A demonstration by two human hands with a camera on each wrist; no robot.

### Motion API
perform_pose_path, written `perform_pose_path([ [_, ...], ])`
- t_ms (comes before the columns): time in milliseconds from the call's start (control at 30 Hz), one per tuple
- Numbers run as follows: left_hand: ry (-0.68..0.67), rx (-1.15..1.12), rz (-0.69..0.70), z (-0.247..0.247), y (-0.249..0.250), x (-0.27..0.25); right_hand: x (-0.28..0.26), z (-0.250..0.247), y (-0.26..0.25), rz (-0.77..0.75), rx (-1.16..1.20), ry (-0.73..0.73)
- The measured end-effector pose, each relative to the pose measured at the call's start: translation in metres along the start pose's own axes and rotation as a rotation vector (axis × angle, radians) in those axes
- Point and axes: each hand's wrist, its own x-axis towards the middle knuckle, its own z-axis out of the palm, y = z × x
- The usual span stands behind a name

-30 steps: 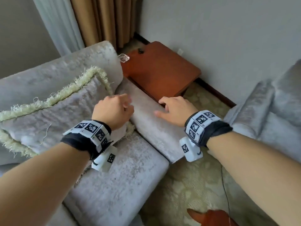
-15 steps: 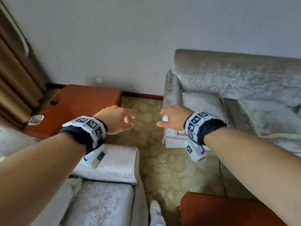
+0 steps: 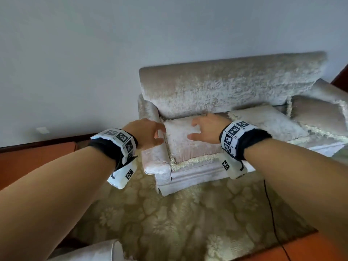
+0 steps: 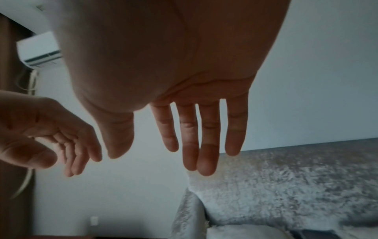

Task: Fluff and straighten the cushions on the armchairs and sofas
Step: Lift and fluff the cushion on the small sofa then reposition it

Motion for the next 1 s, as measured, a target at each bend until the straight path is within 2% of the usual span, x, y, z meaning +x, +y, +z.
perform_pose_path([
  [167, -0.052, 0.010, 0.073, -0.005, -0.010, 0.109, 0.087, 0.002, 0.059, 0.078, 0.047, -0.036],
  [367, -0.081, -0.045, 0.058, 0.016, -0.058, 0.259, 0.223, 0.017, 0.125, 0.126, 0.050, -0.117],
  [500, -0.116, -0.170, -0.037, 0.045, -0.088, 0.349, 0.309, 0.035, 0.164, 0.139, 0.095, -0.158],
  [767, -0.161, -0.331, -0.210, 0.113, -0.112, 0.480, 0.438, 0.099, 0.243, 0.134, 0.264, -0.266],
  [900, -0.151, -0.460, -0.373, 0.175, -0.112, 0.532, 0.502, 0.150, 0.289, 0.080, 0.333, -0.208],
  [1000, -0.086, -0.604, -0.537, 0.233, -0.115, 0.557, 0.548, 0.190, 0.320, 0.057, 0.391, -0.137],
])
